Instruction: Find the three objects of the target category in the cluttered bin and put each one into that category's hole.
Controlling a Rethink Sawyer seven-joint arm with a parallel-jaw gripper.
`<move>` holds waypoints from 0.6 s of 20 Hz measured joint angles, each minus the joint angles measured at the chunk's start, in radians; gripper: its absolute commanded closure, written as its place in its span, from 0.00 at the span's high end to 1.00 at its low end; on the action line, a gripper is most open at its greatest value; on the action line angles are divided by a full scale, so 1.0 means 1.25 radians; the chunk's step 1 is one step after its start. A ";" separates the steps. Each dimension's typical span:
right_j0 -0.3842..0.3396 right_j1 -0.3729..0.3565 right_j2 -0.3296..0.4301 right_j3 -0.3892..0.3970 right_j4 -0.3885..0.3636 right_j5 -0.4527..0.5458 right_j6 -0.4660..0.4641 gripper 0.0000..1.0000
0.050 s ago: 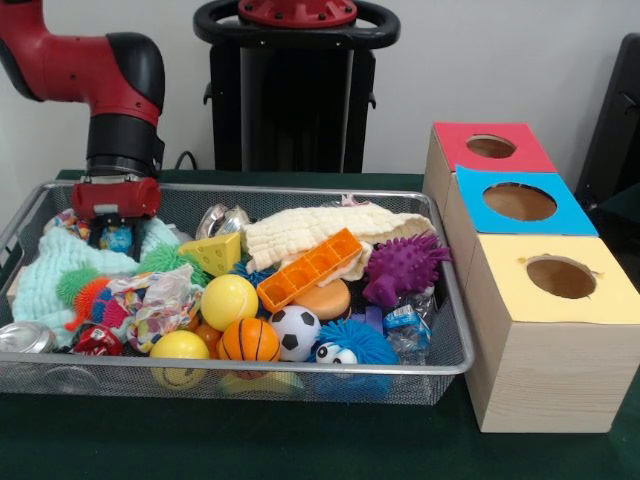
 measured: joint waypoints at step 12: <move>-0.044 0.019 0.035 -0.009 -0.047 -0.052 0.033 0.00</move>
